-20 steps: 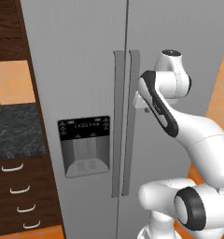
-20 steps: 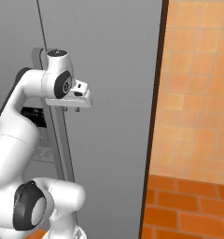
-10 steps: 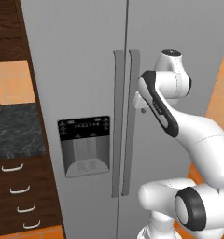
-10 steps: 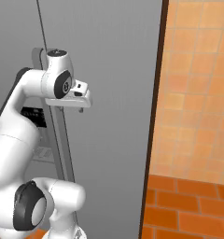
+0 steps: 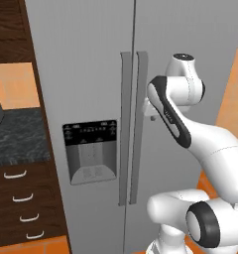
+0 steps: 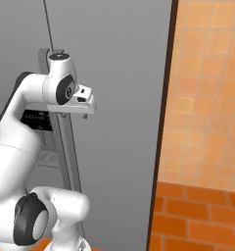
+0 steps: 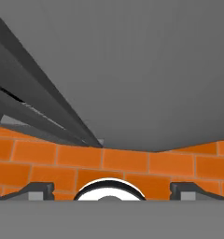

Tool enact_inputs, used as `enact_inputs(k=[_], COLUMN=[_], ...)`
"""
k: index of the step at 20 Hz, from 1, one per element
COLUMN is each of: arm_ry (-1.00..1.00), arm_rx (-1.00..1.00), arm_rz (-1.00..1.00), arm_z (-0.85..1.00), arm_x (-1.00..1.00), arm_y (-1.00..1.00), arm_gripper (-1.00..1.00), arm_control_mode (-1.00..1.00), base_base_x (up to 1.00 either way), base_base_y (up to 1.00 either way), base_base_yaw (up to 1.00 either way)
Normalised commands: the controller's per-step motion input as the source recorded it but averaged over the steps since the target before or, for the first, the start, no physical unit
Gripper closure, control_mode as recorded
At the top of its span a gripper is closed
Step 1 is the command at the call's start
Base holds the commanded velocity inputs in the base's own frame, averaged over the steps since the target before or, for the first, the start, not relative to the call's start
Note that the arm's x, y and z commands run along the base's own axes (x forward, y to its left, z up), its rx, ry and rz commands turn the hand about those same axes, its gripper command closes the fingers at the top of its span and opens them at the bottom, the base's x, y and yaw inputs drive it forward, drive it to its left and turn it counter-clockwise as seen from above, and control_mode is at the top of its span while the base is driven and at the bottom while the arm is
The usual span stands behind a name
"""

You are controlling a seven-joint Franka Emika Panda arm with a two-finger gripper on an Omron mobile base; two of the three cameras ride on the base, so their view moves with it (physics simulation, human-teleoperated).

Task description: Take the strawberry from the fridge and place it on top of the pancake, located on the dining counter.

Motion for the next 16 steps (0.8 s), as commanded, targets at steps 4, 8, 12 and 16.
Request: enact_inputs(k=[4, 8, 12, 16], arm_ry=[0.00, 0.00, 0.00, 0.00], arm_rx=[0.00, 0.00, 0.00, 0.00], arm_rz=[0.00, 0.00, 0.00, 0.00], arm_z=[0.00, 0.00, 0.00, 0.00], arm_x=[0.00, 0.00, 0.00, 0.00], arm_y=[0.00, 0.00, 0.00, 0.00], arm_gripper=[-1.00, -1.00, -1.00, -1.00], arm_control_mode=[1.00, 1.00, 1.00, 1.00], base_base_x=[0.00, 0.00, -0.01, -0.42], base_base_y=[0.48, 0.49, 0.37, 0.10], base_base_yaw=[0.00, 0.00, 0.00, -0.07])
